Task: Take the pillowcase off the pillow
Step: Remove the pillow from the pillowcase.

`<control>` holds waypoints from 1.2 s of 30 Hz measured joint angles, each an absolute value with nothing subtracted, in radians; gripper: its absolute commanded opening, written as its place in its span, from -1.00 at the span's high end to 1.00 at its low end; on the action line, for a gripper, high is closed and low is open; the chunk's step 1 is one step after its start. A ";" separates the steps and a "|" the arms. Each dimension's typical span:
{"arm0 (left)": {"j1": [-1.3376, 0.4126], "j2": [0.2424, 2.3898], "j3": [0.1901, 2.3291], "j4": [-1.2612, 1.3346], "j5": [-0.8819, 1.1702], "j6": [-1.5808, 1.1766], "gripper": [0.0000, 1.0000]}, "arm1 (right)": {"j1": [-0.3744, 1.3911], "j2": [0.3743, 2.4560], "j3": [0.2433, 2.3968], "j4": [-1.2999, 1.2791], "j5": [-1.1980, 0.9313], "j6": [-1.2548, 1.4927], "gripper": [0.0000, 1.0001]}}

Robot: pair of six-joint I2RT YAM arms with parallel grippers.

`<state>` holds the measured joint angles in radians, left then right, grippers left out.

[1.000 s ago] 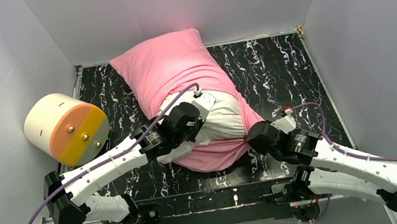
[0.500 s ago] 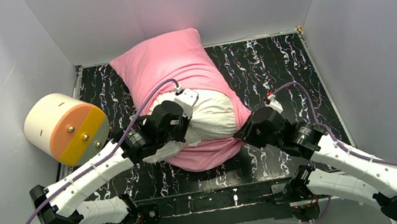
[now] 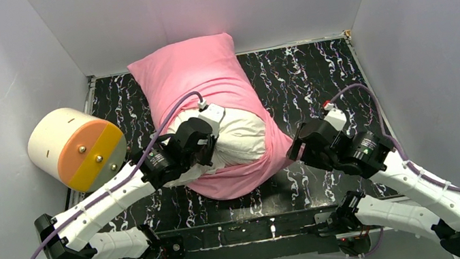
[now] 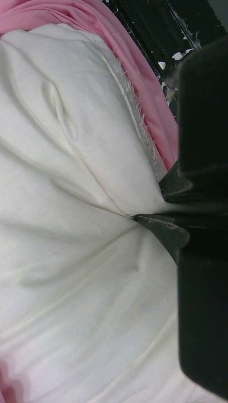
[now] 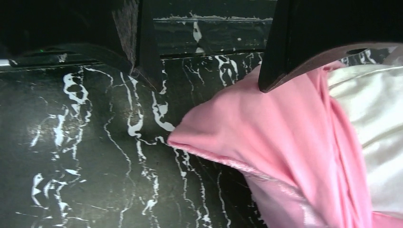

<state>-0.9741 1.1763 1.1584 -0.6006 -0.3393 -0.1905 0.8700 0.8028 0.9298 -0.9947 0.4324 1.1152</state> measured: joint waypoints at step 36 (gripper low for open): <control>-0.971 1.105 1.155 -0.630 -0.393 -0.263 1.00 | 0.272 1.040 0.753 -0.670 0.154 0.997 0.90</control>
<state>-0.9710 1.1049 1.1553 -0.6296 -0.3927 -0.2626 0.2718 1.0397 0.7528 -0.6697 0.1535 0.9974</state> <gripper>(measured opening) 0.063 0.039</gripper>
